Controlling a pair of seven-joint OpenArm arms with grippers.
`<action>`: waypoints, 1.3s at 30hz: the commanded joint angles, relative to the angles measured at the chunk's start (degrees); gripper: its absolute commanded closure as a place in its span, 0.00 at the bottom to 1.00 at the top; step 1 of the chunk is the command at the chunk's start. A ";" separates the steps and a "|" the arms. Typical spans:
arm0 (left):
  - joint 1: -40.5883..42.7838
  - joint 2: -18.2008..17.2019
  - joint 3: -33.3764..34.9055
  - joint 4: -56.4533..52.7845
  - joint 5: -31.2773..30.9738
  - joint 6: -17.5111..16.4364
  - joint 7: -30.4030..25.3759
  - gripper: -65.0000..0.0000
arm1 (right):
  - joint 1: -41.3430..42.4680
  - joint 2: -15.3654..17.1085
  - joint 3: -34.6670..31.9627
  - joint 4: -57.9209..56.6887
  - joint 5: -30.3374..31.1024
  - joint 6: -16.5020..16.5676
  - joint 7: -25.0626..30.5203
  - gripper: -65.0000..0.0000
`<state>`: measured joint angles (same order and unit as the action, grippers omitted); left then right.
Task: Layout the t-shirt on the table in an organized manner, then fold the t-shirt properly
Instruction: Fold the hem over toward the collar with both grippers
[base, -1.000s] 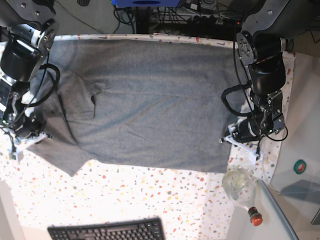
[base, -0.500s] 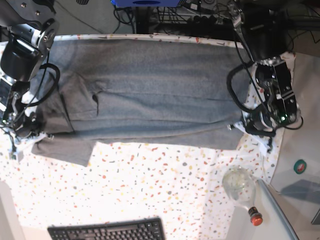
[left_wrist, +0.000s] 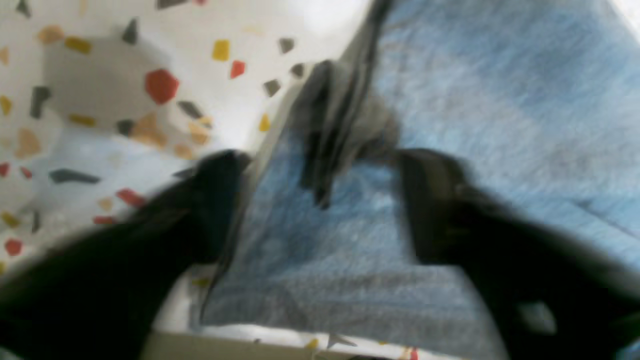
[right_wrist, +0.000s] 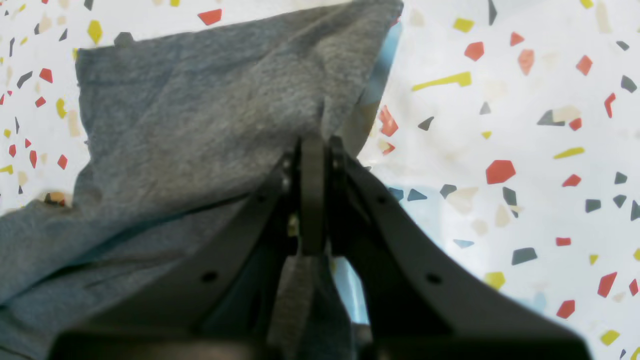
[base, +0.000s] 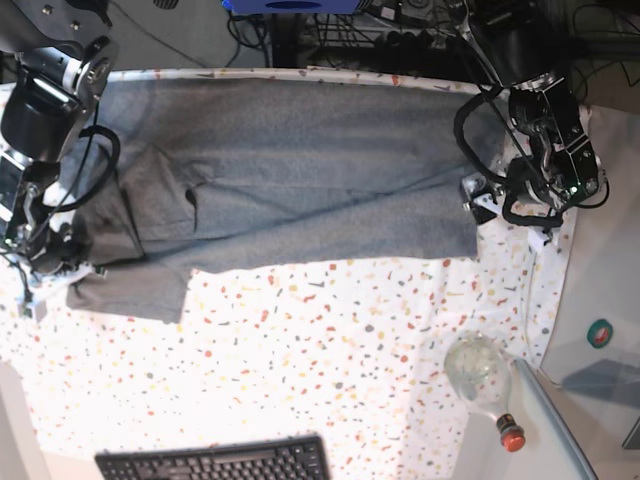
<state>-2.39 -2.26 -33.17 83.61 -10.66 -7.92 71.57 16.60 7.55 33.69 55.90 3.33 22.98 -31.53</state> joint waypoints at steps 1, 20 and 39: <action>-0.82 -0.68 0.16 2.50 -0.29 -0.21 -1.28 0.04 | 1.47 0.84 0.02 1.11 0.49 0.01 1.16 1.00; -11.54 -5.17 9.65 -23.35 -0.38 -0.30 -22.38 0.02 | 1.47 0.84 0.02 1.11 0.49 0.01 1.16 1.00; -20.60 -4.11 11.59 -28.36 -0.38 -0.30 -27.57 1.00 | 3.93 2.78 -10.44 -4.34 0.49 0.01 11.53 1.00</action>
<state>-21.23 -5.80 -21.52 54.13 -10.46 -7.86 45.04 19.31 9.32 23.11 50.68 3.60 23.05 -20.47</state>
